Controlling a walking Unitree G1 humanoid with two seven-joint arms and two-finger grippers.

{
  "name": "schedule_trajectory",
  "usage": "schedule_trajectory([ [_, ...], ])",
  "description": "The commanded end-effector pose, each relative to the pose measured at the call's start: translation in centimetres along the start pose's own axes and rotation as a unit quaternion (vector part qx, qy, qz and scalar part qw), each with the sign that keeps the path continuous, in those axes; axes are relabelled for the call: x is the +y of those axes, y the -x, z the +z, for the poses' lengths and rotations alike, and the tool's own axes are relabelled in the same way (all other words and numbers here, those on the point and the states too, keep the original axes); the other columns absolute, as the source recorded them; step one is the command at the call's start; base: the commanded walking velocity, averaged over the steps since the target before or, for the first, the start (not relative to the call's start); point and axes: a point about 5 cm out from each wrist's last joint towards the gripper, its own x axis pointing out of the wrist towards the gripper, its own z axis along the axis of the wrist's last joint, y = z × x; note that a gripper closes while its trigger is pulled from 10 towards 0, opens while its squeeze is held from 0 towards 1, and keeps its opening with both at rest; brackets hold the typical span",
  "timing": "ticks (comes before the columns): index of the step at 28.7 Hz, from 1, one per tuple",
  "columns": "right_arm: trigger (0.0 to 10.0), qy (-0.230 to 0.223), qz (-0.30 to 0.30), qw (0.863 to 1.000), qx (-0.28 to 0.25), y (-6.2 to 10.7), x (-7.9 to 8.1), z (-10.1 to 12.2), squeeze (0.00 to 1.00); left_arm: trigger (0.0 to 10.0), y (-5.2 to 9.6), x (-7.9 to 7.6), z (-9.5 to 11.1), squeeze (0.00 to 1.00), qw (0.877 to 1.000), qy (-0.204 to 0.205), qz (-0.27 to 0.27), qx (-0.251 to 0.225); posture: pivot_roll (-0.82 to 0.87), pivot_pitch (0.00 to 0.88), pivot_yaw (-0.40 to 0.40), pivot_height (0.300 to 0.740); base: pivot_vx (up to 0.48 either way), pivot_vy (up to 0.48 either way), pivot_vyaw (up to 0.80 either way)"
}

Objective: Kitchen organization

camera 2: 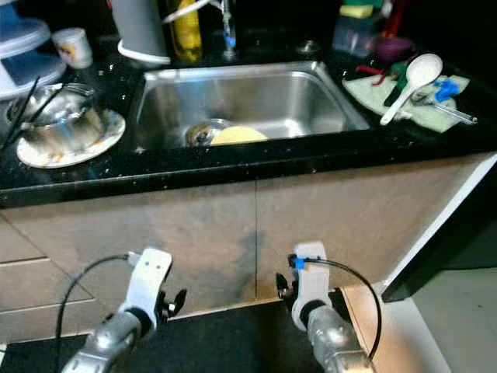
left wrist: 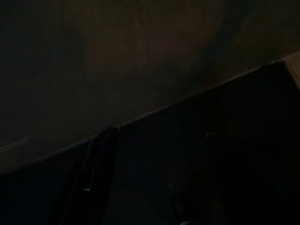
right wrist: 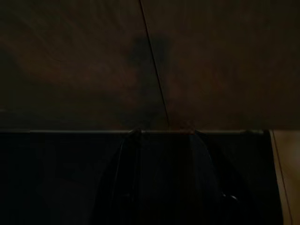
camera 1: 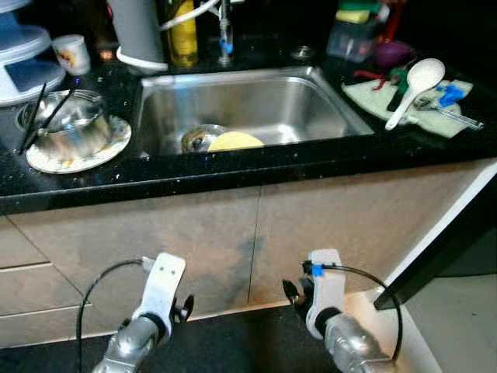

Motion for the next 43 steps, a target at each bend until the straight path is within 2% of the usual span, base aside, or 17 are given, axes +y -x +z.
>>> schedule_trajectory([
  [1, 10.0, 0.006, -0.004, 1.0, 0.013, -0.1, 0.1, -1.0, 0.0, 10.0, 0.0, 0.0, -0.7, 0.0, 1.0, -0.005, 0.007, 0.006, -0.08, 0.196, -0.006, 0.74, 0.0, 0.0, 0.0],
  [3, 10.0, 0.004, -0.017, 0.999, 0.039, -0.3, 0.0, -2.4, 0.0, 10.0, 0.3, -0.4, -1.2, 0.0, 1.0, -0.017, 0.001, 0.014, -0.08, 0.195, 0.01, 0.74, 0.0, 0.0, 0.0],
  [9, 10.0, -0.012, -0.027, 0.998, 0.054, -0.3, -0.2, -3.5, 0.0, 10.0, 0.4, -1.0, -1.1, 0.0, 0.999, -0.044, -0.022, 0.005, -0.07, 0.198, 0.002, 0.74, 0.0, 0.0, 0.0],
  [12, 10.0, -0.013, -0.038, 0.998, 0.053, -0.5, -0.4, -3.8, 0.0, 10.0, -0.2, -0.9, -1.4, 0.0, 1.0, -0.026, -0.014, 0.006, -0.07, 0.203, -0.002, 0.74, 0.0, 0.0, 0.0],
  [19, 10.0, -0.015, -0.045, 0.998, 0.05, -0.7, -0.6, -4.1, 0.0, 10.0, -0.5, -0.9, -1.0, 0.0, 0.999, -0.031, -0.019, -0.003, -0.07, 0.206, -0.003, 0.74, 0.0, 0.0, 0.0],
  [32, 10.0, -0.018, -0.056, 0.998, 0.037, -1.0, -0.7, -4.0, 0.0, 10.0, -1.2, -0.7, 0.4, 0.0, 0.999, -0.028, -0.02, -0.021, -0.07, 0.214, 0.01, 0.74, 0.0, 0.402, 0.0],
  [43, 10.0, -0.024, -0.055, 0.998, 0.031, -1.2, -0.6, -3.8, 0.0, 10.0, -1.3, -0.6, 0.6, 0.0, 0.999, -0.03, -0.022, -0.024, -0.07, 0.213, 0.015, 0.74, 0.0, 0.446, 0.0],
])
